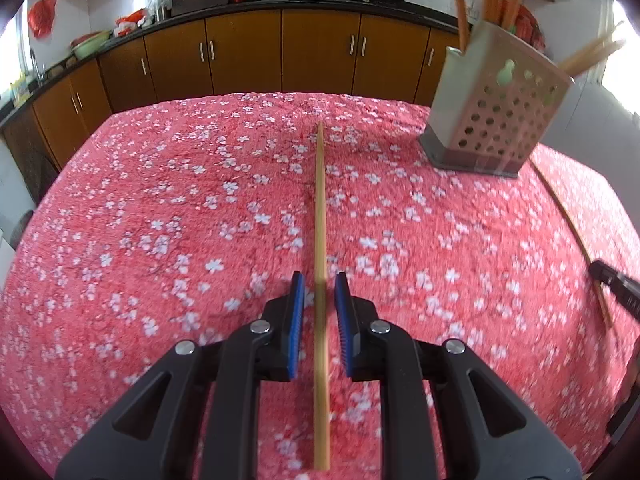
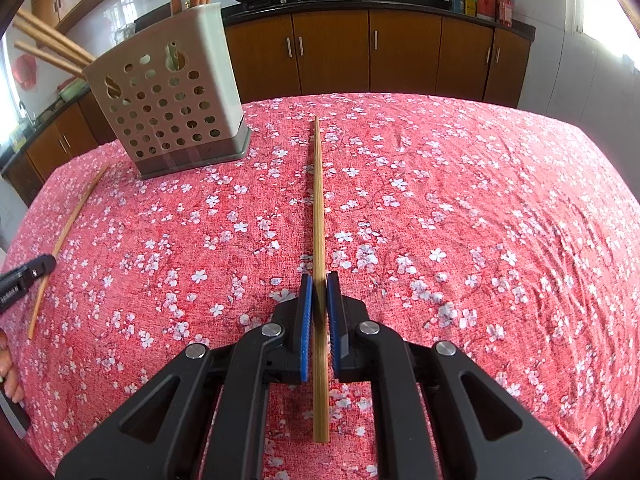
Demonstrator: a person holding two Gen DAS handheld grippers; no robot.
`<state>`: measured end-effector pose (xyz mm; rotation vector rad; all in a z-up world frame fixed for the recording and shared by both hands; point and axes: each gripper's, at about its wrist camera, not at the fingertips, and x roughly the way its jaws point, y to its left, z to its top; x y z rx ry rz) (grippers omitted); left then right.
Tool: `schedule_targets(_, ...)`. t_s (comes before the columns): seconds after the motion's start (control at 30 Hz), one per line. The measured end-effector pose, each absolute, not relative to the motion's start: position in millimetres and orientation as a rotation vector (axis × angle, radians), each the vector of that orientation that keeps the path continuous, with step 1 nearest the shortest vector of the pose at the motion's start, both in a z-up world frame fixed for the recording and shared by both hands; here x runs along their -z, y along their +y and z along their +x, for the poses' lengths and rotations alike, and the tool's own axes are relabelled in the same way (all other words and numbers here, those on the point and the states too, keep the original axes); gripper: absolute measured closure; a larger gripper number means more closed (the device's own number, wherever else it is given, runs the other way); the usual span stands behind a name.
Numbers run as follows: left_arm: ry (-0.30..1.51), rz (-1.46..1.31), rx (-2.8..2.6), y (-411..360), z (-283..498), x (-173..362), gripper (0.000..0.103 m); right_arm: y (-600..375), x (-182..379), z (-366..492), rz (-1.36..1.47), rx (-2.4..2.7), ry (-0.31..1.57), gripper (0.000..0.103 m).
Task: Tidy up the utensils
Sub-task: 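Lift the left tool's chopstick over the holder while the right tool carries its chopstick there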
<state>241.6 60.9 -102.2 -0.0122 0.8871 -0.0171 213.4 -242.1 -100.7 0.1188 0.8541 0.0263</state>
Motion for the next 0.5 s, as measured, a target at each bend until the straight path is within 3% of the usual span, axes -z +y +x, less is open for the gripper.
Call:
schedule_targets(0.1, 0.889, 0.018, 0.017, 57.5, 236.0, 101.7, 0.088, -244.0, 100.6, 213.0, 0.141, -0.036, 0.852, 0.095)
schedule_targets(0.17, 0.889, 0.035, 0.022, 55.7, 234.8, 101.1, 0.095, -246.4, 100.0, 212.4, 0.154, -0.041, 0.85, 0.095)
schedule_targets(0.5, 0.772, -0.035, 0.079, 59.0, 213.3, 48.5, 0.095, -259.7, 52.3, 182.6, 0.184, -0.04, 0.68, 0.095)
